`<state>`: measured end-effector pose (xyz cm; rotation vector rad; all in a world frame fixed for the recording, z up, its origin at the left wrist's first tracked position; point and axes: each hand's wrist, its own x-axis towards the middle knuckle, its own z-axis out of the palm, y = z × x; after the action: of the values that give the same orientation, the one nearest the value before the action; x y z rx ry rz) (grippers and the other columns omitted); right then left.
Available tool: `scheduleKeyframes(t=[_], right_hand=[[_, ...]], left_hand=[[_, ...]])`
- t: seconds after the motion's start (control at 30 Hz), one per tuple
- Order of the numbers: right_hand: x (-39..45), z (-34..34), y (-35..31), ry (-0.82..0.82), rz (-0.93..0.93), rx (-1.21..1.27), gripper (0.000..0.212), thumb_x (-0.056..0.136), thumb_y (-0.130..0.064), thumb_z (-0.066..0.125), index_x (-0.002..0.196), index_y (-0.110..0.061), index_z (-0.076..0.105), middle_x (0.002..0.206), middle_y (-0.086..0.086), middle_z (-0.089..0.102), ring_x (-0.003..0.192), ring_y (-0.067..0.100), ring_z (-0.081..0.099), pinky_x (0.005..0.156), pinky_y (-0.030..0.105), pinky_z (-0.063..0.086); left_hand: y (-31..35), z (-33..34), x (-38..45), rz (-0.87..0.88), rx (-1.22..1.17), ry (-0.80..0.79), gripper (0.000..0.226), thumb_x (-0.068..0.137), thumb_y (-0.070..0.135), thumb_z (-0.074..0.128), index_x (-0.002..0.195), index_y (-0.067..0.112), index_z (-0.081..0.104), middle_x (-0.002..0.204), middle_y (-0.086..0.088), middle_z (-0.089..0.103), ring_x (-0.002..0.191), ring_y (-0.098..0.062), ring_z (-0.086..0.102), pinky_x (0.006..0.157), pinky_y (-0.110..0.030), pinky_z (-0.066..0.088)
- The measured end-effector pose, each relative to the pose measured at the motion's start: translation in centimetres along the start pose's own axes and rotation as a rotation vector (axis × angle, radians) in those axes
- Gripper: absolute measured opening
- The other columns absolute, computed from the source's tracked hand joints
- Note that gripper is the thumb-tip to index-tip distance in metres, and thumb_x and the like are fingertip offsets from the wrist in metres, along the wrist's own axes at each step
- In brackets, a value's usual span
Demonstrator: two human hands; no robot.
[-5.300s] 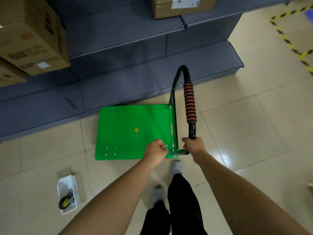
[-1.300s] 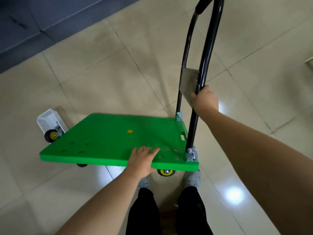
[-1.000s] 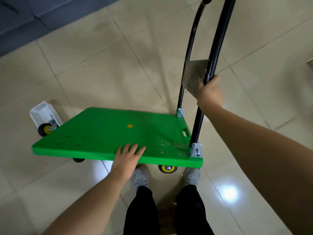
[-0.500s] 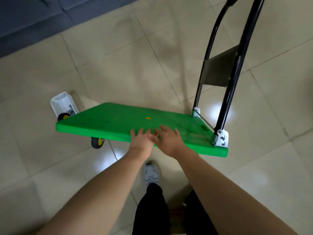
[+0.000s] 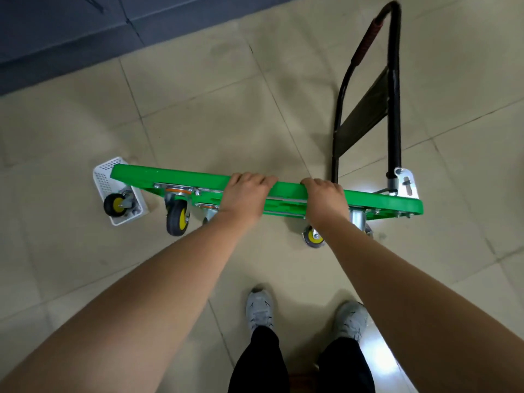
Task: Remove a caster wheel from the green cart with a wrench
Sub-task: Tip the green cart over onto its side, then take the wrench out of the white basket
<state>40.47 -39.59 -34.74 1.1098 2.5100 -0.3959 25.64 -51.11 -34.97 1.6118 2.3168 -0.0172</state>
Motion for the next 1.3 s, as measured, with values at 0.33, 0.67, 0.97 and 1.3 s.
scheduleKeyframes(t=[0.33, 0.67, 0.97, 1.3], right_hand=[[-0.6, 0.5, 1.8, 0.027, -0.029, -0.119, 0.05, 0.086, 0.001, 0.056, 0.133, -0.015, 0.053, 0.118, 0.008, 0.063, 0.112, 0.032, 0.055, 0.098, 0.04, 0.039], [-4.1, 1.5, 4.6, 0.005, -0.056, -0.176, 0.051, 0.081, 0.006, 0.058, 0.128, -0.014, 0.058, 0.109, 0.008, 0.066, 0.104, 0.033, 0.058, 0.094, 0.04, 0.04], [-5.3, -2.9, -1.9, -0.188, -0.071, 0.029, 0.048, 0.09, -0.028, 0.056, 0.138, -0.025, 0.05, 0.128, 0.009, 0.062, 0.119, 0.034, 0.057, 0.102, 0.042, 0.043], [-7.0, 0.6, -24.0, 0.056, -0.324, 0.543, 0.005, 0.084, -0.011, 0.06, 0.083, -0.006, 0.058, 0.082, 0.018, 0.066, 0.077, 0.04, 0.063, 0.067, 0.043, 0.046]], left_hand=[[-5.5, -0.4, -1.5, -0.196, 0.035, -0.194, 0.039, 0.095, 0.017, 0.055, 0.133, 0.027, 0.052, 0.122, -0.007, 0.061, 0.116, -0.034, 0.053, 0.104, -0.043, 0.031], [-1.3, 2.6, -5.7, -0.244, -0.044, -0.175, 0.052, 0.092, 0.009, 0.058, 0.138, 0.031, 0.047, 0.128, -0.001, 0.057, 0.12, -0.033, 0.048, 0.107, -0.044, 0.026], [-3.2, -1.3, -10.6, -0.313, -0.128, -0.123, 0.054, 0.096, 0.041, 0.06, 0.147, 0.033, 0.043, 0.135, -0.002, 0.055, 0.128, -0.03, 0.047, 0.111, -0.041, 0.032], [-14.7, -0.7, -16.2, -0.566, -0.31, 0.315, 0.042, 0.093, 0.021, 0.038, 0.124, 0.022, 0.067, 0.113, -0.009, 0.069, 0.105, -0.037, 0.061, 0.087, -0.048, 0.052]])
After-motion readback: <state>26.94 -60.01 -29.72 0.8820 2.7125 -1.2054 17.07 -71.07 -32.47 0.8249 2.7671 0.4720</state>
